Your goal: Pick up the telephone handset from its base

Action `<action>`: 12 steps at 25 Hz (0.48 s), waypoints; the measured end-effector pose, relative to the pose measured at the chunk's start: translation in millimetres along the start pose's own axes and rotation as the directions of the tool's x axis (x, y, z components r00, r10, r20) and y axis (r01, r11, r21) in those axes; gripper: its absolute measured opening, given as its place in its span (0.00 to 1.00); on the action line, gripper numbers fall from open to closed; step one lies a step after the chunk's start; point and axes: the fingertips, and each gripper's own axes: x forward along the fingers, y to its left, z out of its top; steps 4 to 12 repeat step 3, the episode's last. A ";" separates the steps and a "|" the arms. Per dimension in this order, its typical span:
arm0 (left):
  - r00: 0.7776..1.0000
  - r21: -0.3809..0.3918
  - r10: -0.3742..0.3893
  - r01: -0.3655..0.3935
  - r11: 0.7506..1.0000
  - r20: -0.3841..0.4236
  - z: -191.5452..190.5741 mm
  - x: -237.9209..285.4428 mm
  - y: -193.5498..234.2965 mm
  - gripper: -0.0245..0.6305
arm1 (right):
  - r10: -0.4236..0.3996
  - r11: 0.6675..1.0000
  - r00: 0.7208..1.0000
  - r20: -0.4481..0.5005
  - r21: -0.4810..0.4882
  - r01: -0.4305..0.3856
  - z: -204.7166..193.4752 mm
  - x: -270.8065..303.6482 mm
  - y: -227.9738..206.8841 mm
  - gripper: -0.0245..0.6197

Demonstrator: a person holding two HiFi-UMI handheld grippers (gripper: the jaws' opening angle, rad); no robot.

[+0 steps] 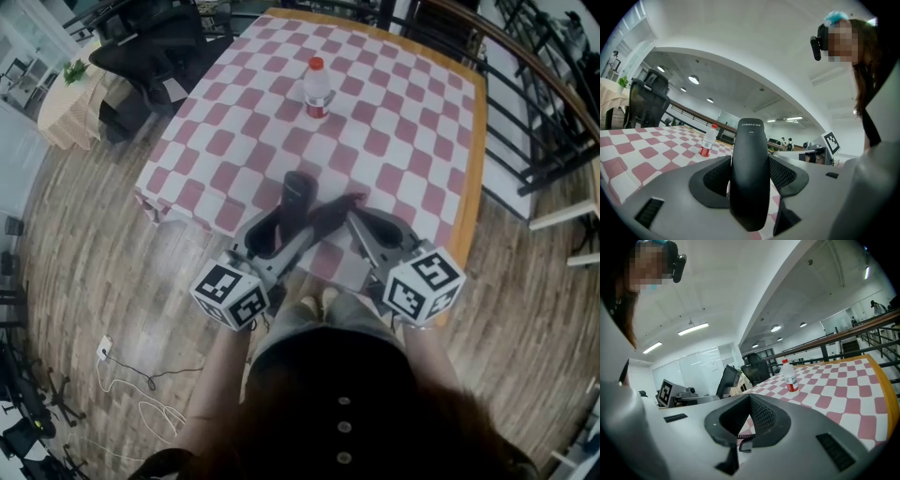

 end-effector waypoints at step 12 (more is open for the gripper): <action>1.000 -0.001 0.000 0.000 1.000 0.001 -1.1 0.3 -0.1 0.43 | -0.004 1.000 1.000 -0.001 -0.004 0.004 -0.8 -0.4 -1.3 0.05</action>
